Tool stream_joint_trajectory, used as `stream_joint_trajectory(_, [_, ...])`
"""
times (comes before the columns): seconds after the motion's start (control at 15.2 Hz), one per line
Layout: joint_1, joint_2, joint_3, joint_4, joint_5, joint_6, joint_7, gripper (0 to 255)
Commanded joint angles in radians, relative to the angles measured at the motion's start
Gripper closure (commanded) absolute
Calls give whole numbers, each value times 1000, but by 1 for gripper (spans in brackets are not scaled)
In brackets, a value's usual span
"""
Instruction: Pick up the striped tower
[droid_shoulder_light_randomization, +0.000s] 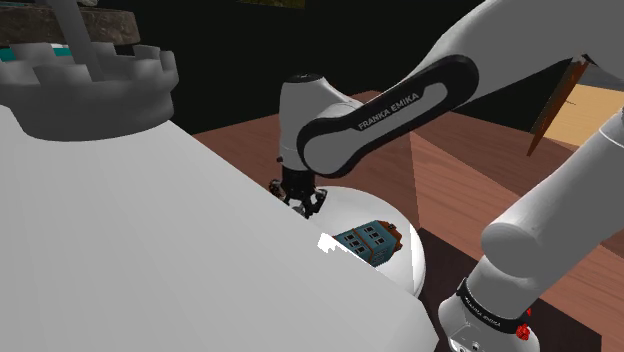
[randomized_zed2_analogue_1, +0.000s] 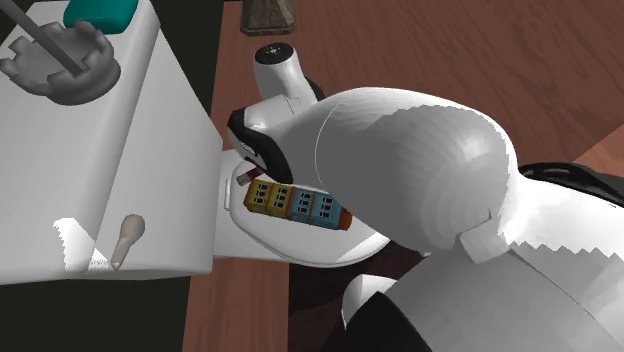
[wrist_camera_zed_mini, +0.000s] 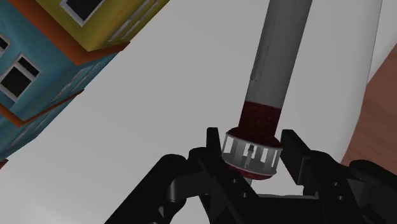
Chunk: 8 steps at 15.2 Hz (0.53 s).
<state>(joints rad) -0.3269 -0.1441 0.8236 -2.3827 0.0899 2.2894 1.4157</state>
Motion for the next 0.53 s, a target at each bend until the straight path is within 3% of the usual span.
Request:
stream_joint_trajectory(0.0, [5,-27,-10,13,22,-34,-18,255])
stream_joint_trajectory(0.46, [15,-77,-32,49,56,-110,-47,255])
